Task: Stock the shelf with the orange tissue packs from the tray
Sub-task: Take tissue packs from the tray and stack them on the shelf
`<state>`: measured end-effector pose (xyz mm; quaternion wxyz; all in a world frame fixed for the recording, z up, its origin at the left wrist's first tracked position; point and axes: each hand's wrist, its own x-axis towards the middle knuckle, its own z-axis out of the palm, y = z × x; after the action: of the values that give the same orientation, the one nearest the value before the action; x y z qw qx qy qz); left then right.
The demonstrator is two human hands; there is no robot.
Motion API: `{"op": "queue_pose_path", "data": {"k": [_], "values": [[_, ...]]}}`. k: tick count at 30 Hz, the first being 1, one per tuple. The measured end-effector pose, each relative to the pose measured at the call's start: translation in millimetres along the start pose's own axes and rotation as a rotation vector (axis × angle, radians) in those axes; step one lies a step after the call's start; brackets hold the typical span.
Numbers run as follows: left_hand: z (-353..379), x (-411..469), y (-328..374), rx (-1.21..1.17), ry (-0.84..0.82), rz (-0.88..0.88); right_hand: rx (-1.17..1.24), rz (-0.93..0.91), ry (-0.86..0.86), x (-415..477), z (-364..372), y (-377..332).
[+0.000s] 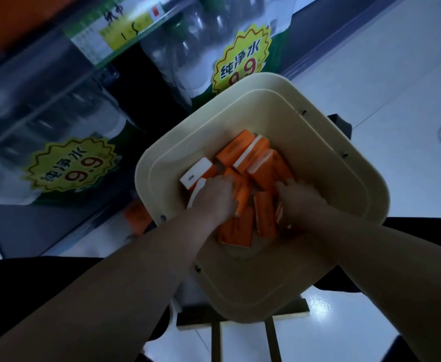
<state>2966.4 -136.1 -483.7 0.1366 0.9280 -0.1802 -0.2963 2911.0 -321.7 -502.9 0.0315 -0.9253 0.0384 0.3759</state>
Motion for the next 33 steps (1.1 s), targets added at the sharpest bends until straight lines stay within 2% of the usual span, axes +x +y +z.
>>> {"op": "queue_pose_path", "data": {"k": [5, 11, 13, 17, 19, 24, 28, 33], "values": [[1, 0, -5, -0.038, -0.012, -0.028, -0.013, -0.004, -0.032, 1, 1, -5], [0, -6, 2, -0.094, -0.055, -0.067, 0.1, -0.03, -0.078, -2, -4, -1], [2, -8, 4, -0.093, -0.088, -0.07, 0.175, -0.022, -0.048, -5, -10, -2], [-3, -16, 15, -0.211, -0.318, -0.056, 0.3, -0.059, 0.101, -15, -32, -7], [-8, -20, 22, -0.201, -0.364, -0.056, 0.335, -0.093, 0.177, -21, -47, -13], [-17, -25, 11, -0.097, -0.157, -0.03, 0.495, -0.134, 0.214, -30, -66, -16], [-32, -31, -6, -0.183, -0.121, -0.115, 0.361, -0.139, 0.133, -40, -62, -11], [-39, -32, -8, -0.21, -0.029, -0.117, 0.467, -0.247, 0.159, -51, -61, -21]]}}
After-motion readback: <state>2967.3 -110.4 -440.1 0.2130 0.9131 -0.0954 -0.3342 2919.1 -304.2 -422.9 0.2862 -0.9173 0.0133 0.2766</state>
